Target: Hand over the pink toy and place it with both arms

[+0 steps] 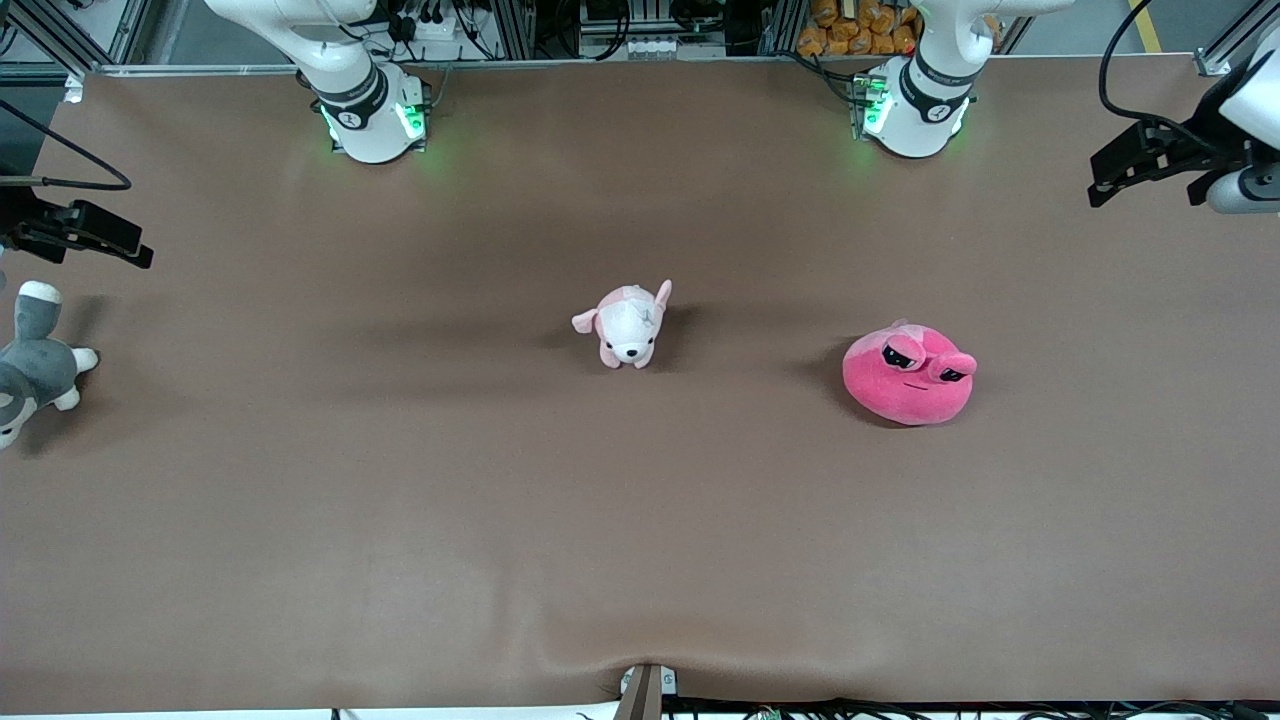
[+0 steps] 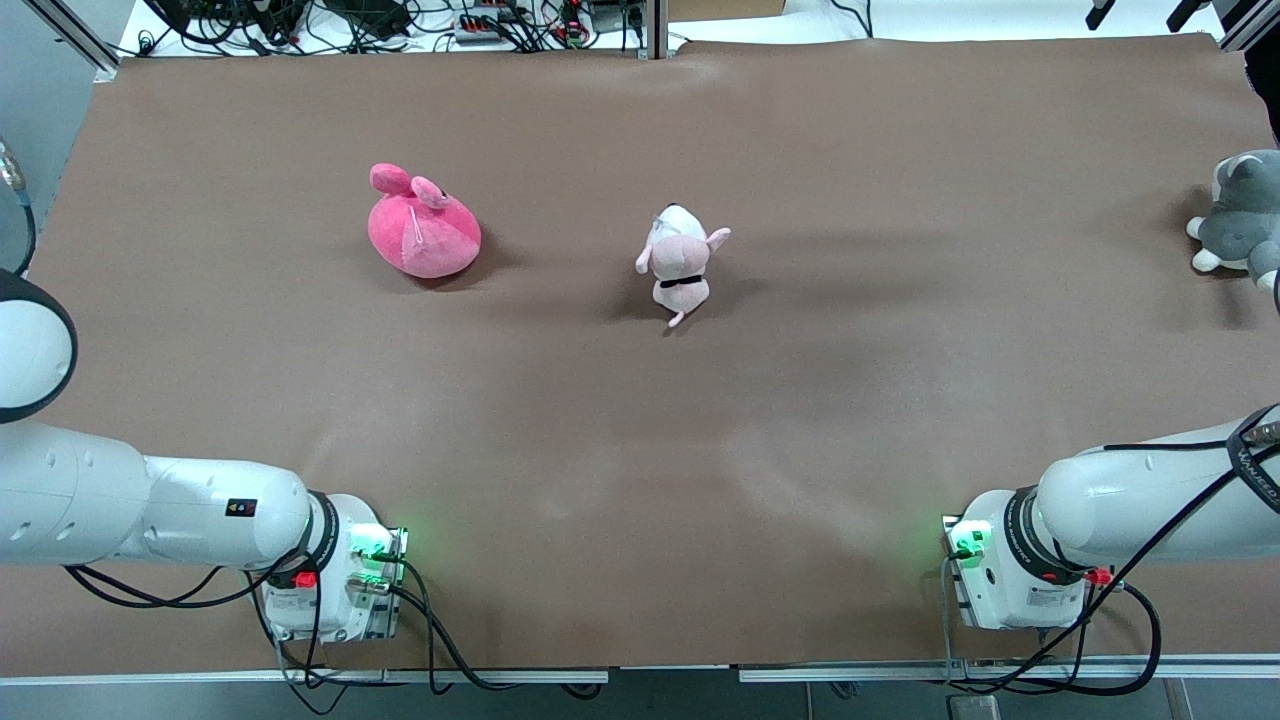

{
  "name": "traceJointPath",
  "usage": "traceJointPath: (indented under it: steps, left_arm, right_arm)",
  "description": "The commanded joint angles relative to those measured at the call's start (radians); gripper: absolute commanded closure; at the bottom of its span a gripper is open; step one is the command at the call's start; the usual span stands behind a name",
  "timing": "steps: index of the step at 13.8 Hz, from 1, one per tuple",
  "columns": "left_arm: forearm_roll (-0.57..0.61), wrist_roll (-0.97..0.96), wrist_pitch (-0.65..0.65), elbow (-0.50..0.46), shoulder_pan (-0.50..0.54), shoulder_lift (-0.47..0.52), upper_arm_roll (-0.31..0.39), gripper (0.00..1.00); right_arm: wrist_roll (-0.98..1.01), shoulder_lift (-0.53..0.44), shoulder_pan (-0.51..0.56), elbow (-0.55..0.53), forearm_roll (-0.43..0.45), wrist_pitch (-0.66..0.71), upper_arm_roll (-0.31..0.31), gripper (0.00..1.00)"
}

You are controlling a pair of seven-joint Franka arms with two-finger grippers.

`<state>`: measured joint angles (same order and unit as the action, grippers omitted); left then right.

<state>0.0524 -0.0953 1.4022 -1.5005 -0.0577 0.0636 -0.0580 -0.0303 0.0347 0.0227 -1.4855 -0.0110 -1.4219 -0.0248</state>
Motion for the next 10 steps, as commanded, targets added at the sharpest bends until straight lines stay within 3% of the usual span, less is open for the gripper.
traceJointPath:
  steps: [1, 10]
  left_arm:
    - [-0.011, 0.02, -0.017, 0.023, 0.009, -0.01, 0.001, 0.0]
    - [-0.034, -0.004, -0.014, 0.017, 0.021, -0.059, 0.009, 0.0]
  right_arm:
    - [0.004, 0.004, 0.025, 0.018, 0.0, 0.012, 0.014, 0.0]
    - [0.003, 0.005, 0.02, 0.016, -0.004, 0.012, 0.016, 0.0]
